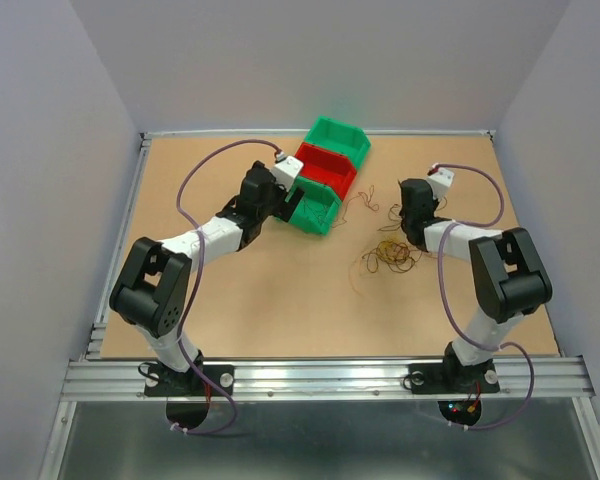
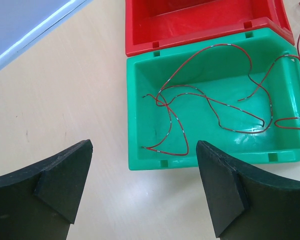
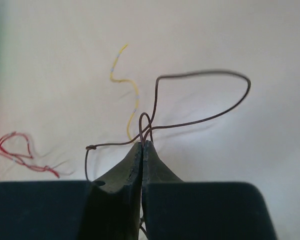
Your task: Untangle the cables
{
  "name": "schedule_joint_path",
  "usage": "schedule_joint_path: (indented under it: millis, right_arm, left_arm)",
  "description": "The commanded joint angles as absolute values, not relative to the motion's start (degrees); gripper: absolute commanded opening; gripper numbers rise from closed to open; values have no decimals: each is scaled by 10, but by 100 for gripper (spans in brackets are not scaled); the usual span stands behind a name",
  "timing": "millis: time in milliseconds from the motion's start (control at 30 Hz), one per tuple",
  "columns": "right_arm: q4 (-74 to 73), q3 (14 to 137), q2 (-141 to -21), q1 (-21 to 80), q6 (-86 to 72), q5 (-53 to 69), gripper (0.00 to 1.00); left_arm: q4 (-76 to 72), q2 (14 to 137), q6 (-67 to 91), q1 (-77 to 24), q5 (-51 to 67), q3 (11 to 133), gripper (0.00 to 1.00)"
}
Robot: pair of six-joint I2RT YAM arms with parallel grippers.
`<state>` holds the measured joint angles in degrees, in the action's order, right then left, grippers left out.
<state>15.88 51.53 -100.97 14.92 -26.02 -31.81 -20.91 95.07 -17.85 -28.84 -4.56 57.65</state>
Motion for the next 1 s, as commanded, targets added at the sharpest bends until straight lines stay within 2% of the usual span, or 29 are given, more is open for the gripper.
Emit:
schedule_joint_path:
  millis: [0,33,67,100,133,167,333,400,467,633,833,967]
  right_arm:
    - [156,481,-934,149,-313,-485,1]
    - [156,473,-925,149,-309,-490,4]
    - [153,472,-920,149,-305,-490,13]
    - [149,471,-916,149,-303,-483,29]
    - [148,470,-907,149,-299,-475,57]
    - [146,471,-904,149,-293,-461,100]
    - [172,489,-887,149,-255,-388,100]
    - [207,491,-885,149,-221,-262,99]
    - [251,502,-903,149,-190,-153,94]
    - [232,580,-979,149,-156,-7,89]
    - [195,639,-1070,156,-136,27,92]
    - [171,671,-1113,160,-131,12,84]
  left_arm:
    - [-236,917,-164,-286,-42,580,96]
    - [-236,914,-165,-285,-41,580,96]
    - [-236,912,-165,-284,-40,579,97]
    - [-236,911,-166,-285,-40,579,96]
    - [-236,911,-166,-284,-41,579,96]
    - [-237,910,-166,-284,-41,578,96]
    - [-237,905,-166,-285,-40,576,96]
    - [-237,903,-166,-284,-40,575,96]
    - [-237,899,-165,-285,-40,573,96]
    - [-240,892,-169,-284,-36,569,96]
    - [-240,894,-171,-284,-31,569,97]
    - [-240,894,-174,-284,-32,568,96]
